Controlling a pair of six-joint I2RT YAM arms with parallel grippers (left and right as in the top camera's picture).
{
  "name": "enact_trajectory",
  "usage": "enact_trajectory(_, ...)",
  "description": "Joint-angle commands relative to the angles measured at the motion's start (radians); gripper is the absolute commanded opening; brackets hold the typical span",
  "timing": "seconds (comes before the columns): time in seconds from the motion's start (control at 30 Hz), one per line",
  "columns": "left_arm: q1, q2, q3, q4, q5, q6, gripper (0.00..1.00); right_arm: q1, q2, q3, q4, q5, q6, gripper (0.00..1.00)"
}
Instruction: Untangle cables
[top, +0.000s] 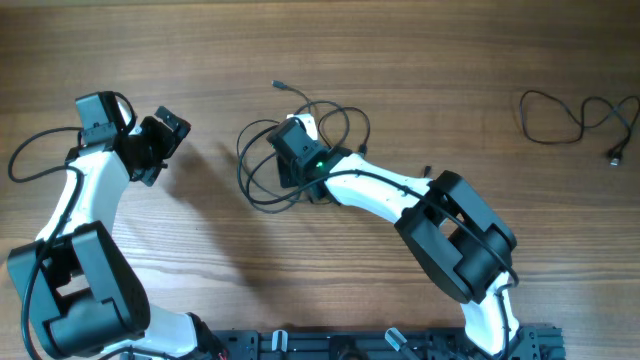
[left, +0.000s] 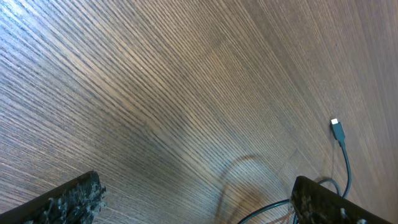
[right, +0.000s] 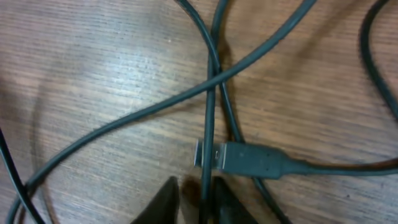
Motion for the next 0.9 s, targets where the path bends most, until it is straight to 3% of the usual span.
enact_trajectory(0.0,-0.003,0.005,-0.008,0.003,-0.002,-0.006,1.0,-0.002,0.032,-0.015,-0.005,-0.033,-0.004,0.04)
enact_trajectory(0.2,-0.003,0.005,-0.007,0.004,0.002,-0.007,0.99,-0.006,-0.156,0.008,0.018,-0.032,-0.088,0.04)
enact_trajectory(0.57,-0.003,0.005,-0.007,0.007,0.009,-0.007,1.0,-0.006,-0.504,0.008,0.249,-0.018,-0.248,0.05)
enact_trajectory(0.77,-0.003,0.005,-0.007,0.007,0.009,-0.007,1.0,-0.006,-0.558,0.008,0.26,-0.078,-0.385,0.05)
enact_trajectory(0.87,-0.003,0.005,-0.007,0.007,0.009,-0.007,1.0,-0.006,-0.55,0.005,0.185,-0.084,-0.481,0.04)
